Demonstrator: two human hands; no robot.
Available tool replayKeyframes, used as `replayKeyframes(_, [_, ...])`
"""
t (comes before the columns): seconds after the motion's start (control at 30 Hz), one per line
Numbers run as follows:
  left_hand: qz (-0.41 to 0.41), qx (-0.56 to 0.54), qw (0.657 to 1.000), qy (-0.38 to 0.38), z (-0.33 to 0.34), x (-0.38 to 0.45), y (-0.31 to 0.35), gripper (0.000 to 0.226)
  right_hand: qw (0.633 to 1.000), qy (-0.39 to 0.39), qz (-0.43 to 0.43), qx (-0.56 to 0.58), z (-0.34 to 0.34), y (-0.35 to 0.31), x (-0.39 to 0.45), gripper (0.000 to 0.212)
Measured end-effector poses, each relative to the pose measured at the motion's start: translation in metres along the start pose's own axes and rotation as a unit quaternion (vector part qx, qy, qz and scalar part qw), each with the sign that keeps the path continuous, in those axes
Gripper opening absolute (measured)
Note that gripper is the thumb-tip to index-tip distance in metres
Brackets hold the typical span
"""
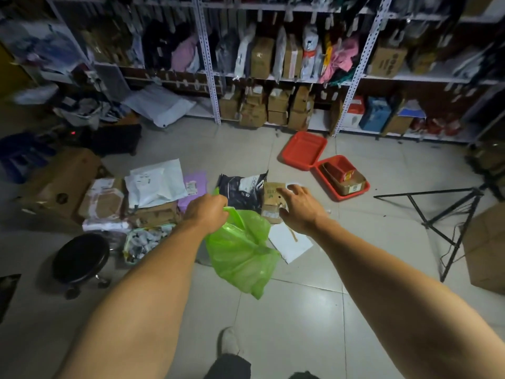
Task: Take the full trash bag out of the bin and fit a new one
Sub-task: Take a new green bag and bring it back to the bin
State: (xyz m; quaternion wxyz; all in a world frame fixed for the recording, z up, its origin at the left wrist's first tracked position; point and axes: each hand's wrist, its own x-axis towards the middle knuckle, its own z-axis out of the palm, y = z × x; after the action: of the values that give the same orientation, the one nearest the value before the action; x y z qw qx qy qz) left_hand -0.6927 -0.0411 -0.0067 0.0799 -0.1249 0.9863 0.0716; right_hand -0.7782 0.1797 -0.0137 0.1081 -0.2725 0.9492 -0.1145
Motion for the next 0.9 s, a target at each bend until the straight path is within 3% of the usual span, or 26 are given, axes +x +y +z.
replayKeyframes(0.27, [0.032,-0.025,0.999,-0.012,-0.010,0.100,-0.034,0.019,0.999,-0.002,0.031,0.028,0.001,-0.016,0.090,0.052])
replayKeyframes(0.53, [0.005,-0.052,0.997,-0.063,-0.005,0.176,-0.049,0.019,0.996,-0.070,0.034,0.039,0.022,0.007,0.188,0.057])
replayKeyframes(0.9, [-0.005,-0.203,0.978,-0.039,-0.006,0.244,-0.068,0.008,0.990,-0.132,0.001,0.050,0.052,-0.009,0.267,0.062])
